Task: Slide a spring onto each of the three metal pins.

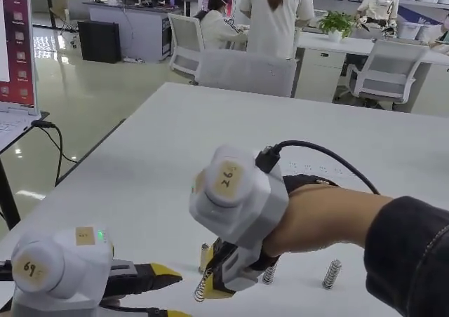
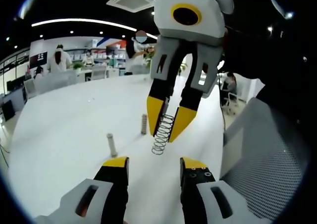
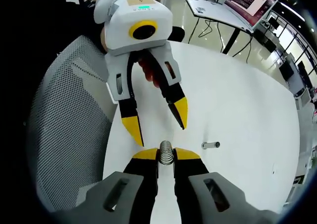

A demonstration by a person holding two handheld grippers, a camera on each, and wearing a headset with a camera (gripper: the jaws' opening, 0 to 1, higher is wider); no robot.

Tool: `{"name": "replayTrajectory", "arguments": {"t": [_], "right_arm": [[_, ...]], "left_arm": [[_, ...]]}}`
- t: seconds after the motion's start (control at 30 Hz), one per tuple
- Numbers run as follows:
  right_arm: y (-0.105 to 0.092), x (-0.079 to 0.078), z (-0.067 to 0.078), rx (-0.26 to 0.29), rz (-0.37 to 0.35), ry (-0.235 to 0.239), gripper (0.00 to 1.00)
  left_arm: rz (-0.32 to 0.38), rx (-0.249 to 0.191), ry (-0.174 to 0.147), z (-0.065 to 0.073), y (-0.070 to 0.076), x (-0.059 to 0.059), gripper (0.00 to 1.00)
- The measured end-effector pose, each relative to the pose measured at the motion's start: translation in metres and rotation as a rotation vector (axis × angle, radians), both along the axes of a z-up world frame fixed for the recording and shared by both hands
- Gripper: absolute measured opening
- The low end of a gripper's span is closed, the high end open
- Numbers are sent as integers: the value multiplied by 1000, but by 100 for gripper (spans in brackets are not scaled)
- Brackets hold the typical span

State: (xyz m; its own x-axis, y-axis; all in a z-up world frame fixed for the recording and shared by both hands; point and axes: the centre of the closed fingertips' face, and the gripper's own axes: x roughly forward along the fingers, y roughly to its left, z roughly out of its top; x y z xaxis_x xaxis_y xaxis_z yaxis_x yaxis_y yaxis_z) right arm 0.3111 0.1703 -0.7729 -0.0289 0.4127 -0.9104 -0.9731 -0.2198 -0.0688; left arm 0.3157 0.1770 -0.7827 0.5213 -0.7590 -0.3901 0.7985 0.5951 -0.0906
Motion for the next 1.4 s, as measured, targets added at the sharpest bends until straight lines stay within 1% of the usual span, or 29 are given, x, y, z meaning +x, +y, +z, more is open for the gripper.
{"name": "replayTrajectory", "arguments": {"t": [0.27, 0.57, 1.03, 1.17, 1.4], "right_arm": [[-3, 3, 0, -5, -7, -5, 8], [-6, 6, 1, -10, -12, -5, 8], [-8, 13, 2, -19, -22, -10, 8], [-11, 16, 0, -29, -26, -13, 8], [-12, 22, 2, -30, -32, -17, 8]], "left_arm": [[17, -2, 14, -2, 1, 1, 41], [24, -2, 20, -2, 2, 1, 44], [27, -1, 26, -3, 3, 1, 45], [28, -1, 25, -3, 3, 1, 46], [30, 0, 24, -3, 3, 2, 46]]}}
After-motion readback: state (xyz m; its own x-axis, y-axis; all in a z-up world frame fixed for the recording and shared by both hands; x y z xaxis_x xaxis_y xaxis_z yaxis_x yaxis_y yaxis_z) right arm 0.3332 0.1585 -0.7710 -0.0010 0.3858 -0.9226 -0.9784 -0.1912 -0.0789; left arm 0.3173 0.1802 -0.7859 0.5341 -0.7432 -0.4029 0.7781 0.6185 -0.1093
